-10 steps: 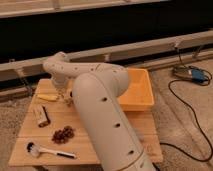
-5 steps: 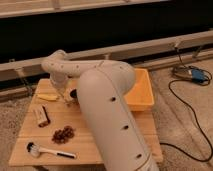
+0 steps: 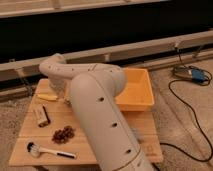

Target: Place fork in table surface

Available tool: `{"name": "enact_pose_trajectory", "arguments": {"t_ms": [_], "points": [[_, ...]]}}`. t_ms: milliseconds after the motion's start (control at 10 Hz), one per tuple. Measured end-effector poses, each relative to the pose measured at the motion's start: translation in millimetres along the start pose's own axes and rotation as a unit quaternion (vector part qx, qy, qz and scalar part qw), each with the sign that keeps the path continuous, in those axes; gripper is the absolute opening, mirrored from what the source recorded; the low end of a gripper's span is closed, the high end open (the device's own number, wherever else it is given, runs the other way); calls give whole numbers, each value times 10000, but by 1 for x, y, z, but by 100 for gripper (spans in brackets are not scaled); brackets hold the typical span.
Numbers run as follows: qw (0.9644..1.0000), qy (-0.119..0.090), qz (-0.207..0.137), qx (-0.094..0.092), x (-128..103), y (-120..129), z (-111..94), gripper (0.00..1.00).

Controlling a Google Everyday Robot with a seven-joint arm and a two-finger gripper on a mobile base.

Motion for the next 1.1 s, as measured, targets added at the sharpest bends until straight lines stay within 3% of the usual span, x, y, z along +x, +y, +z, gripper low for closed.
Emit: {"name": "enact_pose_trajectory", "arguments": {"t_ms": [300, 1100], "points": [[9999, 147, 41, 41, -3, -5, 16, 78], [9992, 375, 13, 148, -5, -9, 42, 80]]}}
